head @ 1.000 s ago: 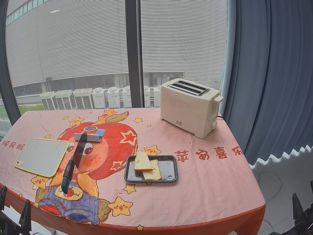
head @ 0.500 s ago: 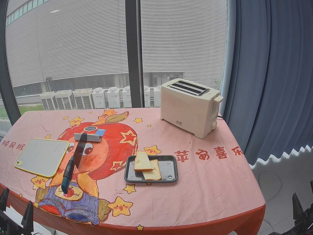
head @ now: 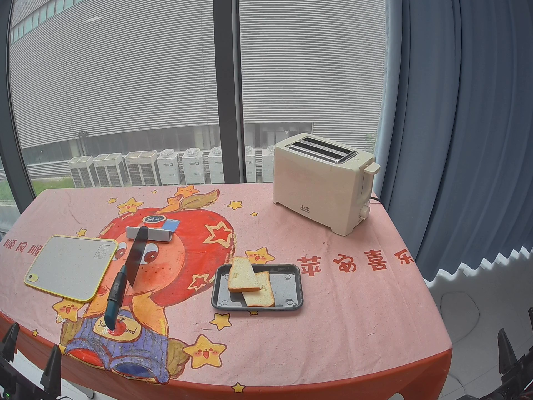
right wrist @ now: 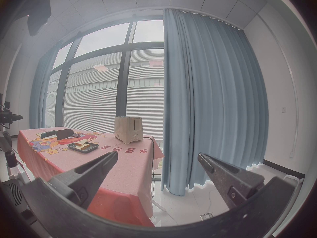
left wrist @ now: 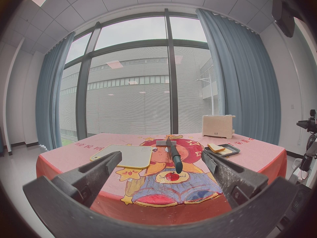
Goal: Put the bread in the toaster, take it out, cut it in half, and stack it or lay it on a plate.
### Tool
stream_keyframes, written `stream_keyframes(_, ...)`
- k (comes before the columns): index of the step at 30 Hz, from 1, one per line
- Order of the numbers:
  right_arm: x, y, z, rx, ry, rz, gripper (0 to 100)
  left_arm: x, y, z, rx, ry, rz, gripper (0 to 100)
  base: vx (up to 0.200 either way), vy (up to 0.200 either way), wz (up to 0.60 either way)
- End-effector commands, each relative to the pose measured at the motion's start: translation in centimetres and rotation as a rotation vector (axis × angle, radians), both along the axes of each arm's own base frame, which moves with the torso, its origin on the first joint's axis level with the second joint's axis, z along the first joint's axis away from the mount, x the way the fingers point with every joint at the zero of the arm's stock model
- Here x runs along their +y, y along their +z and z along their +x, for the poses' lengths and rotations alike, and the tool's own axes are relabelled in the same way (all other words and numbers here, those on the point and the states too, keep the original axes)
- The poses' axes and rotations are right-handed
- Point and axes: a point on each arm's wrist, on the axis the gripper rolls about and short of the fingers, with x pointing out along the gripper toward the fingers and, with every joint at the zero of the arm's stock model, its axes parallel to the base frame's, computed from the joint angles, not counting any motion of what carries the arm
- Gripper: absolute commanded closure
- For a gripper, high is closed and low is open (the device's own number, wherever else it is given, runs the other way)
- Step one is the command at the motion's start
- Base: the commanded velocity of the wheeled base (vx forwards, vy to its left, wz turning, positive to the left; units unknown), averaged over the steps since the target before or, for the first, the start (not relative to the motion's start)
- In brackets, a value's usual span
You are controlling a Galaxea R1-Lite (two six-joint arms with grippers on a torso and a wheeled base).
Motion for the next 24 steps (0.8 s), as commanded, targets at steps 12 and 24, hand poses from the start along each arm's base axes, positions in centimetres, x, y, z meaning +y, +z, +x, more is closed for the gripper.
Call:
stream_keyframes(12, 0.0, -0.5, 0.0, 0.004, 0.001, 0.000, 0, 0.0, -1.1, 0.3, 0.039, 0.000, -0.001, 0, 0.000, 0.000, 0.00)
stream_keyframes(24, 0.0, -0.5, 0.0, 0.004, 0.001, 0.000, 0, 0.0, -2.1, 0.6, 0.068, 0.006, 0.001, 0, 0.000, 0.000, 0.00)
